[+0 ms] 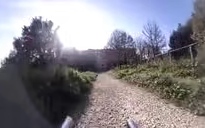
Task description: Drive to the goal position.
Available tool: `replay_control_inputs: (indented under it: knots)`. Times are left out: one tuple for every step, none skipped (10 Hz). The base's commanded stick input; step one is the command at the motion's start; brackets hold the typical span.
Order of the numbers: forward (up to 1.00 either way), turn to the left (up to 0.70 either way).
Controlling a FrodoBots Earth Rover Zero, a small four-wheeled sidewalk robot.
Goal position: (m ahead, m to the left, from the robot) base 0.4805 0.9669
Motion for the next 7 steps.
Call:
replay_control_inputs:
  knots:
    - [0.5,0.0]
    - [0.5,0.0]
    - [0.5,0.0]
    - [0.5,0.0]
    - [0.5,0.0]
    - [0.5,0.0]
    - [0.5,0.0]
